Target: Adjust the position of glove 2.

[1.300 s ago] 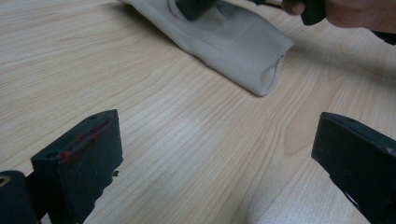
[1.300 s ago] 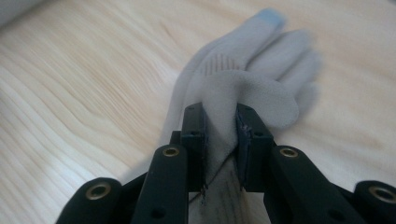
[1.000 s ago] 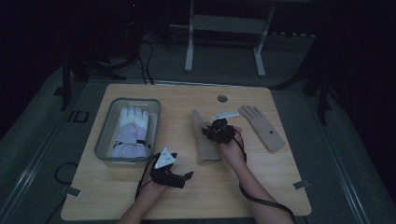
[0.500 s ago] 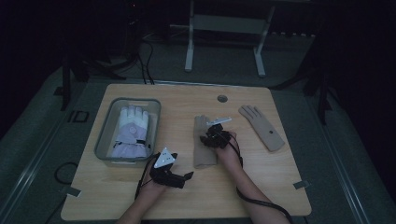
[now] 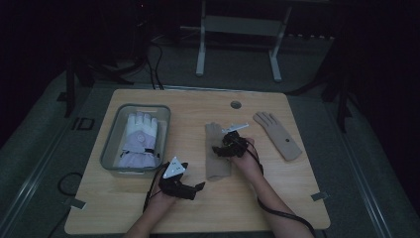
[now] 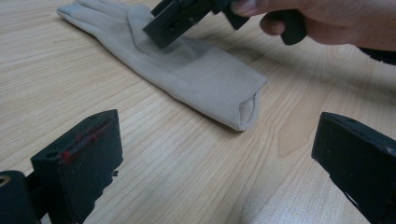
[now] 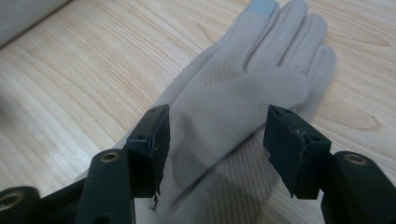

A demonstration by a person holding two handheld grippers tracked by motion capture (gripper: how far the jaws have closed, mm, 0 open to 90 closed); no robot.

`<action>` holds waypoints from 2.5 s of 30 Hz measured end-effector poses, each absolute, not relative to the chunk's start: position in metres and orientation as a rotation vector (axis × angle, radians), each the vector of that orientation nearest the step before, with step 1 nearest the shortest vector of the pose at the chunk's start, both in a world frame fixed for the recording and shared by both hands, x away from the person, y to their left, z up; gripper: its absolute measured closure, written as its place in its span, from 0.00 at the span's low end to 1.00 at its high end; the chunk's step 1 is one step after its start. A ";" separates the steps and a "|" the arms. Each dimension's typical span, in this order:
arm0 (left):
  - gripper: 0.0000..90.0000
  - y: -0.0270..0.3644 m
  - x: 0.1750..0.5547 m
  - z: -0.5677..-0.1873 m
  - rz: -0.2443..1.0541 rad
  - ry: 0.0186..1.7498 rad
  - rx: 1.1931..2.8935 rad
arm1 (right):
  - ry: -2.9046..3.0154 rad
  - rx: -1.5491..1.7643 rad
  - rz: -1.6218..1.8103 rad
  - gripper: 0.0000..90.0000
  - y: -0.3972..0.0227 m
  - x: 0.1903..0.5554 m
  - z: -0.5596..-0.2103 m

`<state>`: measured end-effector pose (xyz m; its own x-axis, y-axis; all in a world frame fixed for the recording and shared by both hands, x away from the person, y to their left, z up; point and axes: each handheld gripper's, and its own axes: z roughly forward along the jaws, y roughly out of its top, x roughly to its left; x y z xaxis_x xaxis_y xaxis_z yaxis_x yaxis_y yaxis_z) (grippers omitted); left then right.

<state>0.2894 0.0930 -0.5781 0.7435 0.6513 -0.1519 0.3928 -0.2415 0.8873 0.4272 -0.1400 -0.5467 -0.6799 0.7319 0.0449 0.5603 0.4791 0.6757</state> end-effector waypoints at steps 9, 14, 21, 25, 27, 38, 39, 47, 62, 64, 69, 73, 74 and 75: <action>0.02 0.093 0.290 -0.578 0.297 0.809 1.874 | 2.454 1.106 1.030 0.43 -0.161 0.428 -0.527; 0.02 0.093 0.290 -0.578 0.294 0.810 1.875 | 2.425 1.105 1.030 0.43 -0.179 0.430 -0.516; 0.02 0.093 0.291 -0.578 0.292 0.815 1.876 | 2.364 1.132 1.033 0.43 -0.215 0.436 -0.502; 0.02 0.093 0.291 -0.578 0.291 0.814 1.879 | 2.330 1.159 1.036 0.45 -0.237 0.439 -0.497; 0.02 0.093 0.291 -0.578 0.292 0.815 1.878 | 2.310 1.173 1.036 0.46 -0.249 0.441 -0.496; 0.02 0.092 0.291 -0.578 0.287 0.818 1.880 | 2.242 1.282 0.953 0.50 -0.303 0.455 -0.498; 0.02 0.092 0.291 -0.578 0.287 0.818 1.880 | 2.231 1.298 0.943 0.50 -0.312 0.459 -0.499; 0.02 0.093 0.291 -0.578 0.282 0.817 1.877 | 2.183 1.375 0.922 0.53 -0.346 0.478 -0.501; 0.02 0.092 0.291 -0.578 0.276 0.811 1.873 | 2.218 1.435 0.823 0.48 -0.353 0.505 -0.533; 0.02 0.091 0.291 -0.578 0.279 0.808 1.878 | 2.235 1.431 0.801 0.49 -0.352 0.507 -0.537; 0.02 0.092 0.291 -0.578 0.276 0.809 1.869 | 2.246 1.364 0.815 0.70 -0.352 0.504 -0.543; 0.02 0.091 0.290 -0.578 0.282 0.807 1.872 | 2.240 1.383 0.798 0.85 -0.351 0.502 -0.541; 0.02 0.091 0.290 -0.578 0.284 0.805 1.874 | 2.223 1.400 0.802 0.87 -0.351 0.501 -0.541; 0.02 0.090 0.290 -0.578 0.284 0.805 1.875 | 2.180 1.477 0.849 0.90 -0.352 0.497 -0.542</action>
<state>0.2902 0.0904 -0.5782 0.7478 0.6443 -0.1602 0.4010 -0.2461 0.8824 0.4971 -0.3515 -0.5415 -0.3804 0.9244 0.0275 0.6997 0.2683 0.6622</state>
